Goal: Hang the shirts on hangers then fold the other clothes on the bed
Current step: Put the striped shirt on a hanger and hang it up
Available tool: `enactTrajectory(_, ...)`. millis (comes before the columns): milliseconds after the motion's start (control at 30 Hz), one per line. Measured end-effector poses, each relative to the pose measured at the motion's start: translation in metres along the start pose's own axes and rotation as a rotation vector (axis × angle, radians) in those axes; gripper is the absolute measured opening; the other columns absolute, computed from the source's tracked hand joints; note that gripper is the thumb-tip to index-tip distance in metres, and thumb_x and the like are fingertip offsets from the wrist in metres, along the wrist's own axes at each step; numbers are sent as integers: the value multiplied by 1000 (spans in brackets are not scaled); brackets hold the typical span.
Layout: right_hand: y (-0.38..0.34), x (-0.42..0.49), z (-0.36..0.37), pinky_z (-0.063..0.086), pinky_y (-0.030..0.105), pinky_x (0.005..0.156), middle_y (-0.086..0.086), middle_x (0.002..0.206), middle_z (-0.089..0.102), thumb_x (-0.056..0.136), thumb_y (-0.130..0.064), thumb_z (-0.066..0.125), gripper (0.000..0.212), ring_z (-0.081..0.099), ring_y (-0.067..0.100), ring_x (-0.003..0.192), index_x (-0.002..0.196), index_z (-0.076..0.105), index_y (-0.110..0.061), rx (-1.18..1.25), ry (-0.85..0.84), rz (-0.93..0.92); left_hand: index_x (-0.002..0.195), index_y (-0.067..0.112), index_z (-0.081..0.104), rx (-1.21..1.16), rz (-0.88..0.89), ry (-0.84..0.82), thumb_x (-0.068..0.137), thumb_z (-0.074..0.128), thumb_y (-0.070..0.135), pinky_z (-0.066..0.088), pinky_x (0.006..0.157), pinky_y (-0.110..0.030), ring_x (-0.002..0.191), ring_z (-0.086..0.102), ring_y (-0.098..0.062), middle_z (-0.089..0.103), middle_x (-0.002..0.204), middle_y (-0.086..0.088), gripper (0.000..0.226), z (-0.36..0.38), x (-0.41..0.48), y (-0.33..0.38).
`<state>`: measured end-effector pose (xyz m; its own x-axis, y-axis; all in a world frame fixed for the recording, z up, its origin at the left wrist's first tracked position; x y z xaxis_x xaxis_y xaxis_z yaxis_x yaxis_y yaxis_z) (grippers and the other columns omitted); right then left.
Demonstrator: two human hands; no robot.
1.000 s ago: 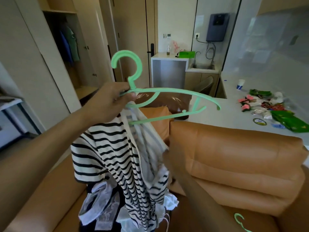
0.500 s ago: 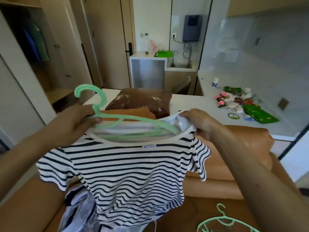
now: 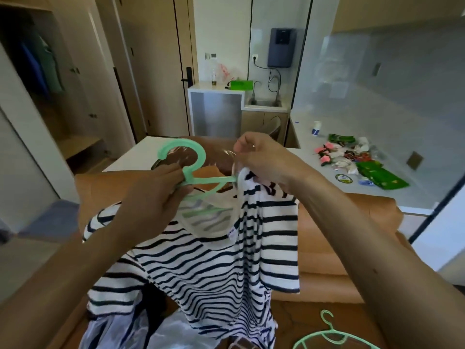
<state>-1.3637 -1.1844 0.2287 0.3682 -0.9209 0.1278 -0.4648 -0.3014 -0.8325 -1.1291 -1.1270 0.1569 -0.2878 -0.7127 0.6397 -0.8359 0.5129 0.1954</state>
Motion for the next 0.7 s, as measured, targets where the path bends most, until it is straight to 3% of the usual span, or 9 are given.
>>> enactTrajectory(167, 16, -9, -15, 53, 31, 84, -3, 111, 62, 79, -23, 83, 64, 62, 13, 97, 133, 48, -26, -227, -110, -225, 106, 32, 59, -146, -20, 52, 101, 47, 34, 40, 73, -8, 85, 56, 3, 60, 96, 27, 13, -15, 3, -12)
enactTrajectory(233, 33, -14, -21, 52, 30, 89, -9, 122, 60, 77, -27, 85, 76, 60, 10, 105, 141, 44, -28, -357, -162, -216, 105, 31, 61, -188, -57, 62, 100, 47, 36, 46, 74, -15, 87, 59, 1, 63, 99, 24, 16, -21, 3, -18)
enactTrajectory(300, 47, -15, -25, 53, 38, 86, -9, 113, 63, 80, -34, 79, 54, 59, 12, 97, 128, 54, -26, -491, -105, -288, 109, 26, 65, -194, -106, 31, 99, 46, 40, 52, 79, -27, 90, 62, -4, 67, 100, 15, 25, -24, 4, -26)
enactTrajectory(367, 57, -15, -26, 51, 48, 77, -5, 93, 64, 87, -35, 69, 22, 59, 16, 83, 103, 60, -23, -474, -97, -380, 118, 25, 66, -206, -149, -23, 99, 46, 45, 54, 87, -37, 99, 64, -9, 70, 110, 11, 34, -26, 5, -31)
enactTrajectory(400, 59, -17, -26, 49, 48, 74, -3, 88, 63, 92, -35, 66, 16, 58, 17, 80, 96, 61, -21, -417, -122, -395, 122, 26, 65, -223, -161, -56, 98, 46, 47, 54, 91, -40, 104, 64, -10, 69, 114, 11, 37, -27, 7, -32)
enactTrajectory(467, 61, -19, -25, 48, 44, 72, 1, 84, 61, 98, -35, 63, 19, 58, 19, 77, 91, 60, -17, -336, -144, -403, 120, 29, 65, -273, -179, -132, 96, 46, 50, 53, 91, -41, 104, 64, -11, 69, 112, 14, 37, -27, 11, -34)
enactTrajectory(567, 55, -22, -23, 43, 31, 68, -6, 80, 56, 100, -31, 60, 18, 52, 10, 73, 89, 55, -18, -306, -166, -459, 98, 33, 64, -293, -161, -175, 95, 45, 53, 48, 74, -38, 84, 61, -11, 66, 88, 16, 28, -26, 16, -29)
enactTrajectory(633, 48, -21, -15, 43, 27, 68, -9, 83, 57, 102, -31, 58, 16, 53, 8, 75, 92, 56, -19, -331, -194, -504, 97, 29, 66, -269, -118, -194, 93, 44, 59, 50, 71, -40, 82, 63, -13, 67, 87, 11, 38, -24, 19, -18)
enactTrajectory(700, 41, -16, -1, 46, 28, 72, -9, 91, 63, 101, -28, 60, 13, 58, 6, 81, 96, 58, -16, -354, -230, -554, 98, 36, 66, -278, -58, -208, 91, 45, 64, 51, 72, -31, 84, 63, -11, 67, 90, 14, 36, -20, 24, 1)
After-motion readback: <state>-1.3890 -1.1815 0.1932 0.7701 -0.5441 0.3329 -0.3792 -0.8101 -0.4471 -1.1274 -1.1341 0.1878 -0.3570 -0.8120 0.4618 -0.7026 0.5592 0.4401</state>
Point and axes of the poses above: each hand's wrist, its own x-axis towards the middle knuckle, its own z-axis out of the palm, y = z × x, the point moved 1 cm from there along x, towards the middle knuckle
